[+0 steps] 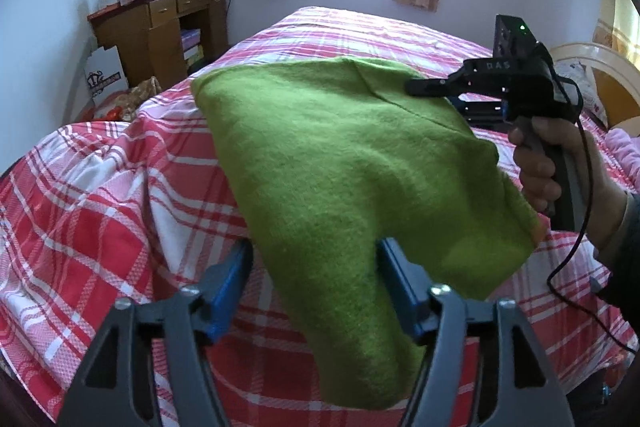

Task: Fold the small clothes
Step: 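Lift the folded sweater with both grippers and carry it across the bed, then lower the sweater onto the bedspread and open both grippers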

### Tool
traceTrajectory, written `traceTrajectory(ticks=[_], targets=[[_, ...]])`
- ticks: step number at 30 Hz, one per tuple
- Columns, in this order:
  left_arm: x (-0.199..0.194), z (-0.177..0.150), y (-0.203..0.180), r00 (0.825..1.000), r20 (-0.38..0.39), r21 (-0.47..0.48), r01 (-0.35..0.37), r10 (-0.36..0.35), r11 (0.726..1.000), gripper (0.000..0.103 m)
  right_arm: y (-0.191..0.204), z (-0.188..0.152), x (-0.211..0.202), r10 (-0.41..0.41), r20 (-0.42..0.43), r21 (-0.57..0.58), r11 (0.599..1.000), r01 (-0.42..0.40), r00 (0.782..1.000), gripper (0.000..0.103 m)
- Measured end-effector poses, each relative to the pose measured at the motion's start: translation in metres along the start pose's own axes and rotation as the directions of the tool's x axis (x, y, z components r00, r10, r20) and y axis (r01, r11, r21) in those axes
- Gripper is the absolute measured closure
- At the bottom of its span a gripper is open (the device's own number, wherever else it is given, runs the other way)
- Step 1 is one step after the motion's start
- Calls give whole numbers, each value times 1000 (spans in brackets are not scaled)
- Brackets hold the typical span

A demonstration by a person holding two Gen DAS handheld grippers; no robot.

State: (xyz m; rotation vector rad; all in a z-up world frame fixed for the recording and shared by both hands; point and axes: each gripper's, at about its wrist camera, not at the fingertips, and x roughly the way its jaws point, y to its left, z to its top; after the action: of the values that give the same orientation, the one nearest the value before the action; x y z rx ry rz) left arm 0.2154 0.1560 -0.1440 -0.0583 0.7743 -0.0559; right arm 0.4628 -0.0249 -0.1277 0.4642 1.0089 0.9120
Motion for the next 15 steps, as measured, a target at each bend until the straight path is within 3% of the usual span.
traceTrajectory(ticks=[2,5,9,11,13,15], targets=[[1,-1,1,1000,-5,-5,-5,4,1000,27,-6,-2,1,-14,-2,12,1000,14,1000,79],[-3,-2,3,1000,-4,-15,-12,12,1000,27,-11,-4,3,-28,-4,21,999,28,1000,79],[-38,11,1,989,130,5,-66,65,998,23,-1,-4,-1,-95,8,-21,995,95,995,74],[-50,21,6,977,189,-12,-98,99,995,1,6,-4,-13,-129,51,-40,991,131,990,73],[-46,28,13,968,200,-29,-147,150,989,1,21,-6,-33,-169,127,-60,982,177,977,72],[-31,31,23,967,158,-49,-194,200,980,1,46,-13,-52,-112,180,-111,985,134,977,67]])
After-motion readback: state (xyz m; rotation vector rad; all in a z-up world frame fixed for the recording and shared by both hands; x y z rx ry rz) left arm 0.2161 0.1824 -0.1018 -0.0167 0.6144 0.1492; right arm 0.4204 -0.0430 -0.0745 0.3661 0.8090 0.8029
